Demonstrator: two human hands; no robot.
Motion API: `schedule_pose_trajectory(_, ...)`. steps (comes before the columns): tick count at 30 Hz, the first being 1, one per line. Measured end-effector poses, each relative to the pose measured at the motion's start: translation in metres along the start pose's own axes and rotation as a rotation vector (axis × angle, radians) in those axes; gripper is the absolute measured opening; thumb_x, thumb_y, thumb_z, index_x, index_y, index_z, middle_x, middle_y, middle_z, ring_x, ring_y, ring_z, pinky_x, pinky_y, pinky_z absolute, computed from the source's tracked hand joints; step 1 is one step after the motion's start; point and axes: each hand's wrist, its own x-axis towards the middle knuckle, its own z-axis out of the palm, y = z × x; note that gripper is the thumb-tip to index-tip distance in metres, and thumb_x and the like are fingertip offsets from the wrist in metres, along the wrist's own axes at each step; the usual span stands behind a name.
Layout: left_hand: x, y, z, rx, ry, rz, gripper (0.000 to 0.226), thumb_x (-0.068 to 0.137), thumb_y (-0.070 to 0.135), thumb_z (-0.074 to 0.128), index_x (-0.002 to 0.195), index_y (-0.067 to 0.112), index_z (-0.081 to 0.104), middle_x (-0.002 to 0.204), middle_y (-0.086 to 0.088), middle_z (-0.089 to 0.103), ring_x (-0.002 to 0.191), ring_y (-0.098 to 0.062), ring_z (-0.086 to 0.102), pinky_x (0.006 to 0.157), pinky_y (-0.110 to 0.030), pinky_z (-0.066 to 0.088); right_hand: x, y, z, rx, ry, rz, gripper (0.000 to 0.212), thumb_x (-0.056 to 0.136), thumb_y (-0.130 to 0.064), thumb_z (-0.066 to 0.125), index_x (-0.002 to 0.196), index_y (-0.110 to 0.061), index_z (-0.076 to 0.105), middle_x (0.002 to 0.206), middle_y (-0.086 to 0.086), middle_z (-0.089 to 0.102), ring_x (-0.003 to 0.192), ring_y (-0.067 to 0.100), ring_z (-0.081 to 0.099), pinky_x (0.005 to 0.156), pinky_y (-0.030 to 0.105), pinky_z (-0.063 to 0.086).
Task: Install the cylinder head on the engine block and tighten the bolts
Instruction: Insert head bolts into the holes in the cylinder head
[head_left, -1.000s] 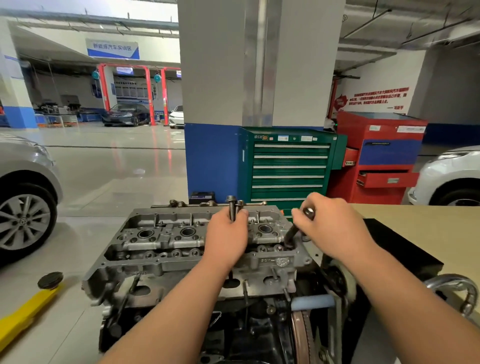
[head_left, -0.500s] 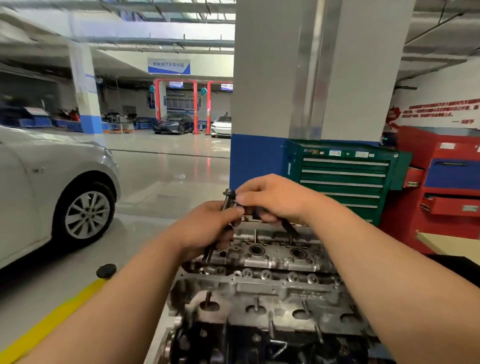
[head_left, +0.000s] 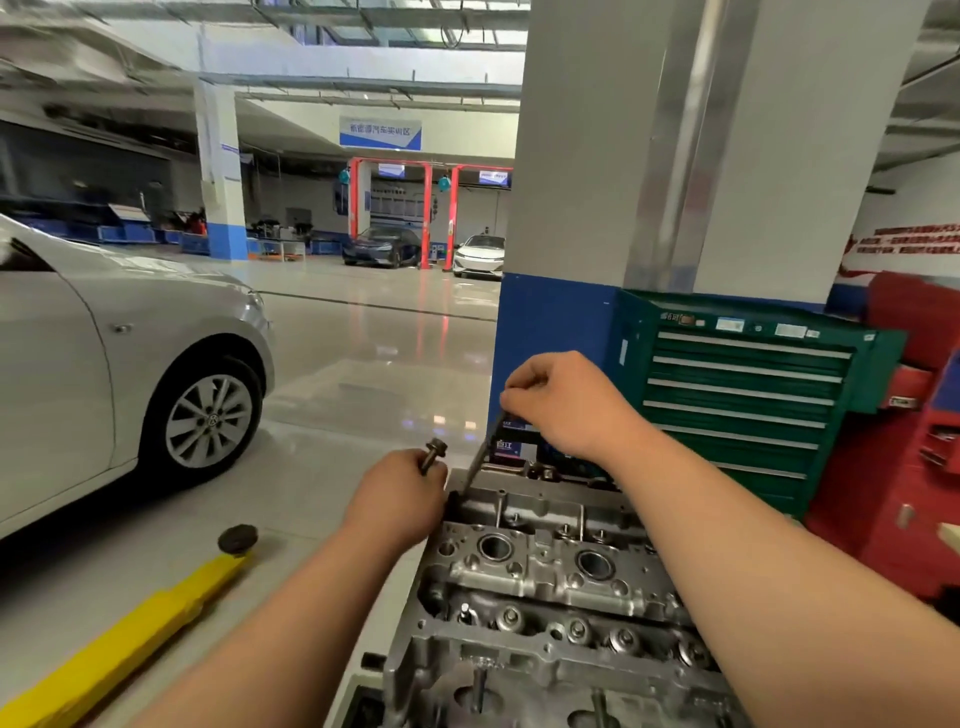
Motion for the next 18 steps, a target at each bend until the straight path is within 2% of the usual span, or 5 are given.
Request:
schedule_pose_trajectory(4, 0.015, -0.003, 0.011, -0.004, 0.003, -0.041, 0.027, 0.096, 0.026, 0.050, 0.071, 0.016, 0.056, 0.068, -0.004, 0.057, 0.076, -0.029, 0.058, 0.055, -0.031, 0.031, 0.006, 0.006, 0.011, -0.126, -0.113, -0.062, 0.003, 0.085, -0.027, 0.066, 0.083, -0.029, 0.065, 0.076, -0.020, 0.060, 0.067, -0.001, 0.058, 0.053, 0.011, 0.039)
schedule_pose_trajectory(7, 0.019, -0.001, 0.023, 0.052, 0.061, -0.063, 0.022, 0.097, 0.024, 0.046, 0.089, 0.012, 0.063, 0.091, -0.013, 0.067, 0.089, -0.033, 0.061, 0.065, -0.029, 0.036, 0.007, 0.012, 0.027, -0.203, -0.207, -0.096, 0.012, 0.086, -0.026, 0.064, 0.097, -0.022, 0.068, 0.083, -0.014, 0.058, 0.081, 0.008, 0.057, 0.067, 0.020, 0.044)
schedule_pose_trajectory(10, 0.020, -0.004, 0.033, 0.056, 0.090, -0.116, 0.019, 0.098, 0.022, 0.042, 0.091, 0.014, 0.058, 0.097, -0.015, 0.067, 0.079, -0.030, 0.054, 0.067, -0.028, 0.036, 0.007, 0.013, 0.034, -0.131, -0.251, -0.088, 0.007, 0.086, -0.025, 0.066, 0.092, -0.025, 0.065, 0.085, -0.013, 0.060, 0.084, 0.010, 0.059, 0.074, 0.024, 0.048)
schedule_pose_trajectory(14, 0.022, -0.009, 0.033, 0.089, 0.070, -0.141, 0.019, 0.098, 0.019, 0.038, 0.093, 0.011, 0.055, 0.093, -0.014, 0.063, 0.075, -0.027, 0.049, 0.065, -0.029, 0.035, 0.007, 0.007, 0.033, -0.081, -0.353, -0.133, 0.008, 0.084, -0.022, 0.070, 0.092, -0.023, 0.068, 0.081, -0.017, 0.062, 0.080, 0.003, 0.060, 0.072, 0.015, 0.047)
schedule_pose_trajectory(18, 0.021, -0.009, 0.033, 0.137, 0.057, -0.143, 0.023, 0.099, 0.017, 0.036, 0.101, 0.007, 0.057, 0.099, -0.015, 0.063, 0.078, -0.028, 0.049, 0.066, -0.029, 0.036, 0.005, 0.002, 0.031, -0.092, -0.332, -0.194, 0.013, 0.085, -0.021, 0.069, 0.098, -0.020, 0.069, 0.079, -0.019, 0.059, 0.075, -0.001, 0.056, 0.065, 0.007, 0.041)
